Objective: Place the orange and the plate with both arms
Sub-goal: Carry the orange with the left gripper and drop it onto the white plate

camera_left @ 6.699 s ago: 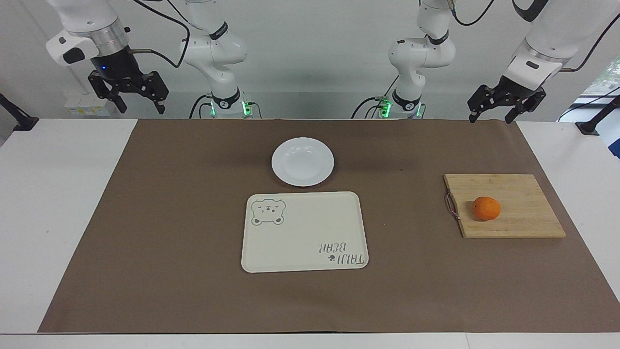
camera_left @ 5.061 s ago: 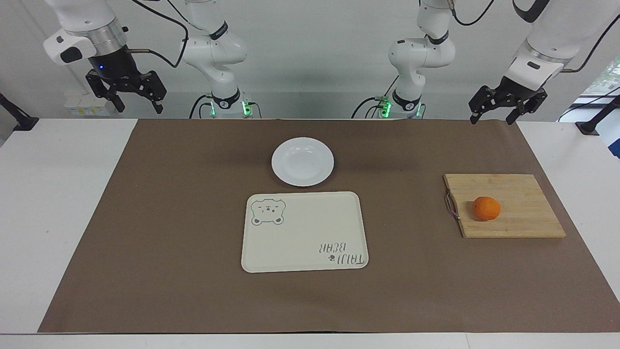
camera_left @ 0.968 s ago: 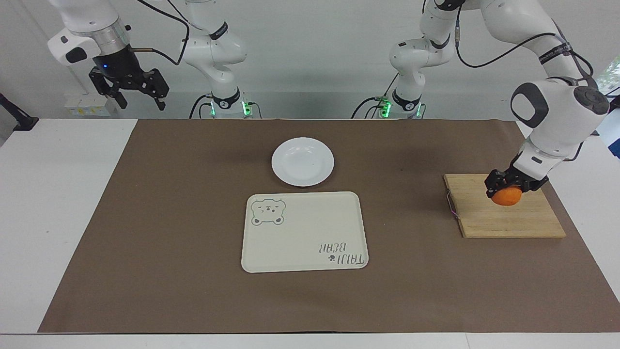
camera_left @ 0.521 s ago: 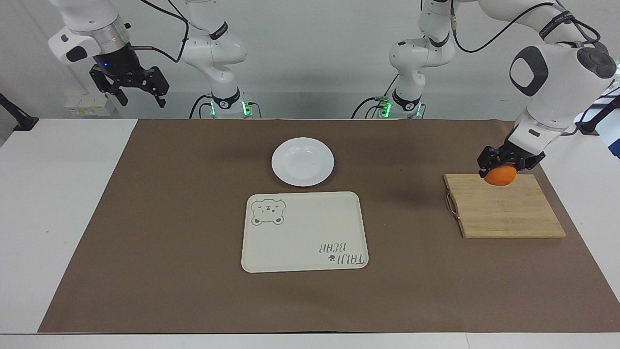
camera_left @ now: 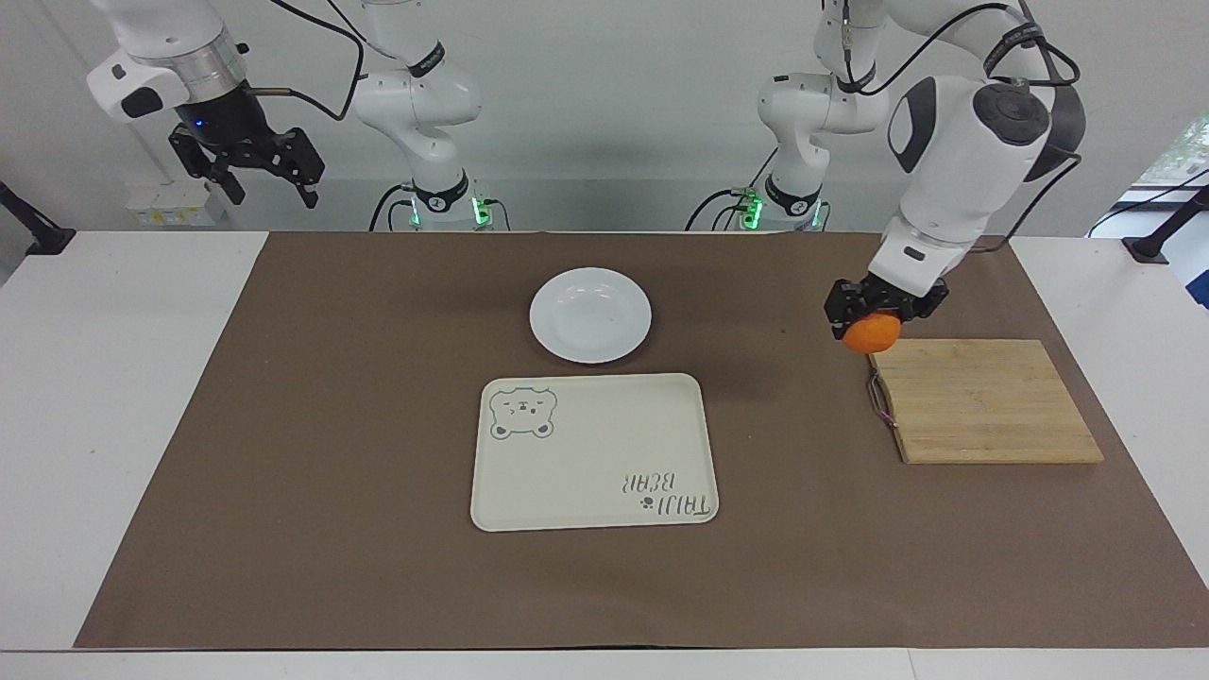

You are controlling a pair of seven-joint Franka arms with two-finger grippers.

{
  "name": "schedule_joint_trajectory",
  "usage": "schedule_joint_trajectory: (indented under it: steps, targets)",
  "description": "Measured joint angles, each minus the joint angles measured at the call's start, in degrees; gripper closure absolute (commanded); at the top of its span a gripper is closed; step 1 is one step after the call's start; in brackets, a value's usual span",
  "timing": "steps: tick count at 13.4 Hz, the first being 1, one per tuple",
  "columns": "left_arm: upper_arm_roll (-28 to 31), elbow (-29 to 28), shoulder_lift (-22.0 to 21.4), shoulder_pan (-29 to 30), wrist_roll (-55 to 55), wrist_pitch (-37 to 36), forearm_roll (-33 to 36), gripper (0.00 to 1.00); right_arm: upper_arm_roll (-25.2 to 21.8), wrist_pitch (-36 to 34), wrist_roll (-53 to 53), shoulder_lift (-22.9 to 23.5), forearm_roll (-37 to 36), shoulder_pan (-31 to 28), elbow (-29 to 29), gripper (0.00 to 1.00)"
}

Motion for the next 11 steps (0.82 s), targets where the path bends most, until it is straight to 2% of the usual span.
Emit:
schedule_joint_trajectory:
  steps: [6,11]
  targets:
    - [-0.34,-2.09,-2.12,-13.99,-14.52,0.34,-0.03,1.0,-0.03,0.5,0.0,-0.05,0.0,-0.05,0.0,0.0]
    - [-0.45,-9.19,-2.27,-22.75,-22.49,9.8,-0.08,1.0,0.14,1.1,0.0,-0.05,0.0,-0.02,-0.01,0.0]
